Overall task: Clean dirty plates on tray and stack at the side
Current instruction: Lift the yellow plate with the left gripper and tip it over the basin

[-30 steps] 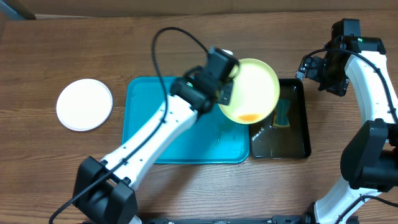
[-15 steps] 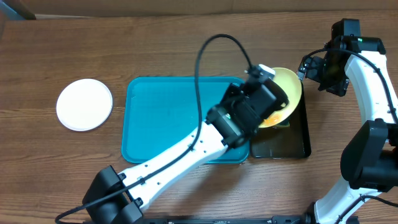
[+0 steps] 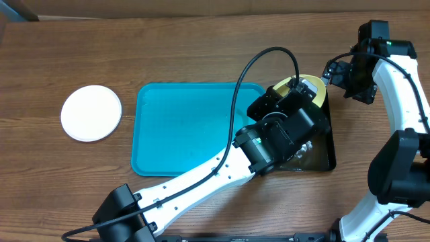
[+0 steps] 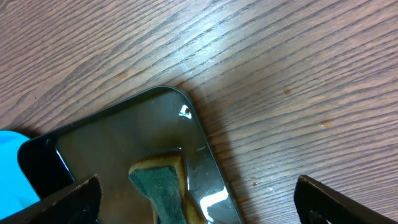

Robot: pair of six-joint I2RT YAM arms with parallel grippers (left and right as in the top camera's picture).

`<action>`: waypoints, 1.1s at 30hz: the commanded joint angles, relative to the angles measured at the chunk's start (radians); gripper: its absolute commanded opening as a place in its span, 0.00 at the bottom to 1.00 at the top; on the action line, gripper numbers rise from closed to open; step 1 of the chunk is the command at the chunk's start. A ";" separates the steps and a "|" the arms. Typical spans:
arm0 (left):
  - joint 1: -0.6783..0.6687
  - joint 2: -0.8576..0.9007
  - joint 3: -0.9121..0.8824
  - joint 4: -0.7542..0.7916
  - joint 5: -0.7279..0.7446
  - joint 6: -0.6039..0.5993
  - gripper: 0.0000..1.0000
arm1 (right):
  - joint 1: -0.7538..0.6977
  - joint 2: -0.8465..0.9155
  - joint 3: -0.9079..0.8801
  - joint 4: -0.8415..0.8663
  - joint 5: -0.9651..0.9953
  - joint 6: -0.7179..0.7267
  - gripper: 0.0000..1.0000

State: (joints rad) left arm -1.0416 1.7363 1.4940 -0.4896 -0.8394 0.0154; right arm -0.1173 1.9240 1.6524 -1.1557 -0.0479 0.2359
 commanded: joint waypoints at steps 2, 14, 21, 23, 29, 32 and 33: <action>-0.026 -0.023 0.027 0.035 -0.093 0.074 0.04 | 0.004 -0.013 0.008 0.003 0.002 0.007 1.00; -0.092 -0.023 0.027 0.185 -0.217 0.259 0.04 | 0.004 -0.013 0.008 0.003 0.003 0.007 1.00; -0.124 -0.023 0.027 0.219 -0.251 0.316 0.04 | 0.004 -0.013 0.008 0.003 0.002 0.007 1.00; -0.130 -0.023 0.027 0.219 -0.261 0.319 0.04 | 0.004 -0.013 0.008 0.003 0.002 0.007 1.00; -0.130 -0.023 0.027 0.225 -0.272 0.322 0.04 | 0.004 -0.013 0.008 0.003 0.002 0.007 1.00; -0.130 -0.023 0.027 0.225 -0.272 0.322 0.04 | 0.004 -0.013 0.008 0.003 0.002 0.007 1.00; -0.129 -0.023 0.027 0.224 -0.272 0.321 0.04 | 0.004 -0.013 0.009 0.003 0.002 0.007 1.00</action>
State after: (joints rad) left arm -1.1656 1.7363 1.4940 -0.2729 -1.0828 0.3256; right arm -0.1169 1.9240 1.6524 -1.1561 -0.0479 0.2356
